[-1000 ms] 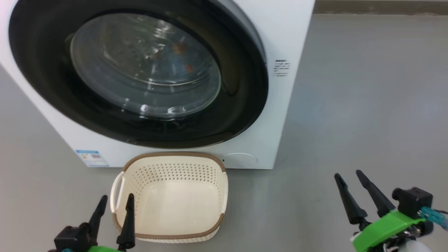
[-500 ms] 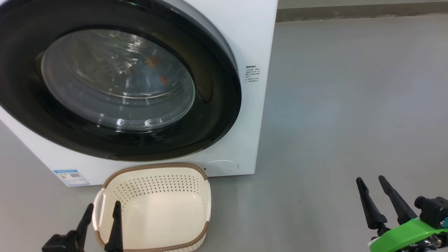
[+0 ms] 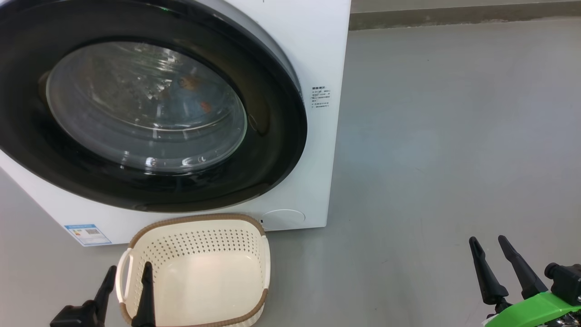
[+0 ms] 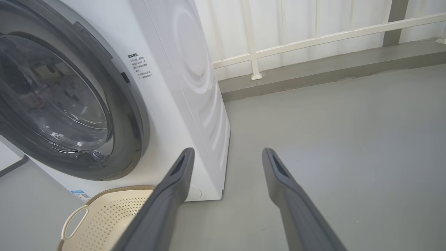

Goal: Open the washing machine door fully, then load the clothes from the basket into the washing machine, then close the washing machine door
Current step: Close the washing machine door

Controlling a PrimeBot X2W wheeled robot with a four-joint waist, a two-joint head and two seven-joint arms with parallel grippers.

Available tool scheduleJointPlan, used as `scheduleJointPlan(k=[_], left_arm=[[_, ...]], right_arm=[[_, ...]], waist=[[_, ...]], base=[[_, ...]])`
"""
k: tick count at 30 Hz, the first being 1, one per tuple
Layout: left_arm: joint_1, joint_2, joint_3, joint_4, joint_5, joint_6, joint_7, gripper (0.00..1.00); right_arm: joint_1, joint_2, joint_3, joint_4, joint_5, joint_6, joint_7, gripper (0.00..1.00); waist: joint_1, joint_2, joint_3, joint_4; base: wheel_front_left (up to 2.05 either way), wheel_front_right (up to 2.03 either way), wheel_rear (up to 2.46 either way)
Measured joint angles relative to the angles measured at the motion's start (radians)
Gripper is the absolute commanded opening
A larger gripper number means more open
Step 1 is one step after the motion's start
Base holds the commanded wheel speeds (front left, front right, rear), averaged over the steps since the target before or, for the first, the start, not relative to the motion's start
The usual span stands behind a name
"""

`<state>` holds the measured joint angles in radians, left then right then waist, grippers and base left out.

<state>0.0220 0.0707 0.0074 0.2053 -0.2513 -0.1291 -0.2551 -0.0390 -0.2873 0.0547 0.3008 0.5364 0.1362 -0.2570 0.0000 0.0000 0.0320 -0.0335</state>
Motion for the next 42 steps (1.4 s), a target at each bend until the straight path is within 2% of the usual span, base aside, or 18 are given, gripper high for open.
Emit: scheduleJointPlan(k=[7, 8, 16, 21, 26, 42], left_arm=[[0.0, 0.0, 0.0, 0.002, -0.001, 0.0, 0.0, 1.0], [0.0, -0.001, -0.001, 0.004, -0.001, 0.0, 0.0, 0.0], [0.032, -0.035, -0.009, 0.081, -0.012, 0.0, 0.008, 0.0], [0.035, -0.036, -0.008, 0.082, -0.064, 0.0, 0.02, 0.0], [0.034, -0.036, -0.005, 0.082, -0.114, 0.0, 0.036, 0.0], [0.029, -0.035, 0.002, 0.081, -0.287, 0.0, 0.08, 0.0]], right_arm=[[0.002, 0.004, -0.001, -0.003, -0.002, 0.0, 0.0, 1.0], [0.002, 0.005, -0.001, -0.001, -0.004, 0.0, 0.0, 0.0], [0.026, 0.067, 0.004, 0.078, 0.005, 0.0, 0.005, 0.0], [0.026, 0.068, 0.001, 0.077, 0.042, 0.0, 0.019, 0.0], [0.026, 0.074, -0.003, 0.074, 0.086, 0.0, 0.036, 0.0], [0.025, 0.098, -0.032, 0.062, 0.224, 0.0, 0.081, 0.0]], waist=[[0.0, 0.0, 0.0, 0.003], [0.0, 0.0, 0.0, 0.003], [0.0, 0.0, -0.001, 0.003], [0.0023, 0.0, -0.004, 0.005], [0.0003, 0.0, -0.004, 0.006], [0.0001, 0.0, -0.007, 0.01]], base=[[0.0, 0.0, 0.0], [0.0, 0.0, 0.0], [0.0, 0.0, 0.0], [0.0, 0.0, 0.0], [0.0, 0.0, 0.0], [0.0, 0.0, 0.0]])
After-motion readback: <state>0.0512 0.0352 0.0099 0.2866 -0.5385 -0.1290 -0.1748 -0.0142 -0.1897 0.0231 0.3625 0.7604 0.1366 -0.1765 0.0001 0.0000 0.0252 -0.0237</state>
